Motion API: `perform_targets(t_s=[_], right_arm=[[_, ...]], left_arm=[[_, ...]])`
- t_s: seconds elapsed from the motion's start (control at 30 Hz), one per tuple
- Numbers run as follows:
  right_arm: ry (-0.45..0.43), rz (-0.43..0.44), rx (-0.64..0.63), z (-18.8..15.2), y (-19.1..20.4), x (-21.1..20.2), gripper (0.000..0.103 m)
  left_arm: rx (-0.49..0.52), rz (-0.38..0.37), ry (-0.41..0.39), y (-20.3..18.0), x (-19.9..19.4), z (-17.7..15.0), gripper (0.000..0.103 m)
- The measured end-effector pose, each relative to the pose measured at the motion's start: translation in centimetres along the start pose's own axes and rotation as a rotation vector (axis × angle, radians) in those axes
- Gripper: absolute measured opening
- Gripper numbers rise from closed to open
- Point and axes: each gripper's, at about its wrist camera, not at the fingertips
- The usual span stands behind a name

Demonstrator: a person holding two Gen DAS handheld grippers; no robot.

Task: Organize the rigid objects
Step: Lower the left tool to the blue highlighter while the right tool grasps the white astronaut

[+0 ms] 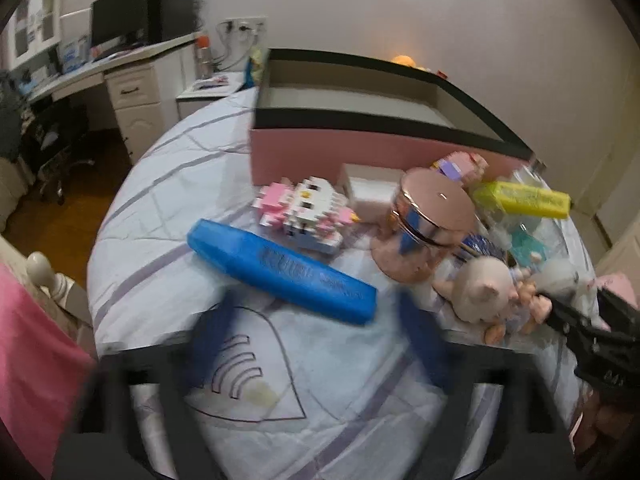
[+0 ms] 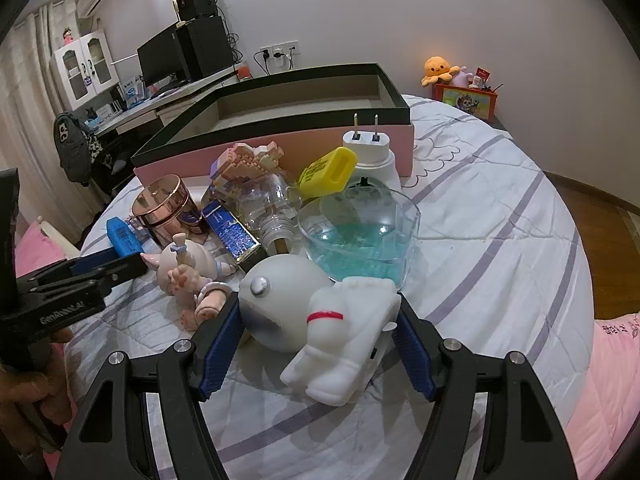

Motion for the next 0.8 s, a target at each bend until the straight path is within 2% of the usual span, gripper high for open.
perform_targets(t_s=[0.13,0.17,0.23,0.3,0.33,0.4,0.47,0.57,0.63,0.67,0.7,0.77,0.8], right_arm=[[0.002,-0.001,0.000,0.1,0.0,0.1,0.072],[0.003,-0.001,0.000,0.1,0.0,0.1,0.072],[0.005,-0.002,-0.001,0.1,0.1,0.2,0.072],[0.005,-0.001,0.000,0.2,0.1,0.2,0.072],[0.006,0.000,0.000,0.2,0.1,0.2,0.072],[0.008,0.001,-0.003,0.2,0.1,0.3,0.072],[0.009,0.006,-0.004,0.1,0.2,0.2,0.072],[0.010,0.005,-0.005,0.2,0.3,0.2,0.072],[0.010,0.006,-0.005,0.1,0.3,0.3,0.072],[0.012,0.004,-0.006,0.2,0.3,0.3,0.072],[0.015,0.002,-0.005,0.2,0.2,0.3,0.072],[0.019,0.001,-0.003,0.3,0.2,0.3,0.072],[0.021,0.000,-0.003,0.4,0.2,0.3,0.072]], left_arm=[[-0.047,0.025,-0.020,1.0,0.6,0.9,0.099],[-0.055,0.036,-0.003,1.2,1.1,1.0,0.091],[-0.055,0.047,-0.004,1.3,1.1,0.9,0.085],[-0.040,0.076,-0.013,1.3,1.1,0.7,0.065],[-0.033,0.090,-0.018,1.4,1.1,0.6,0.060],[-0.026,0.106,-0.030,2.1,0.7,0.0,0.038],[-0.031,0.089,-0.034,2.9,0.2,-0.3,0.028],[-0.050,0.080,-0.031,3.9,-0.2,-0.2,0.027],[-0.046,0.103,-0.033,3.8,0.2,0.1,0.037],[-0.038,0.122,-0.037,3.7,0.4,0.3,0.050],[-0.028,0.136,-0.038,3.4,0.7,0.6,0.055],[-0.019,0.148,-0.037,3.1,1.3,1.0,0.054],[-0.023,0.144,-0.038,3.2,1.5,1.3,0.046]])
Point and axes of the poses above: each gripper's, at about its wrist camera, not at the fingertips, and x roughly the way its jaws point, y to its left, z to its top, and after that the axes turned 1 degree about -x, right-handed
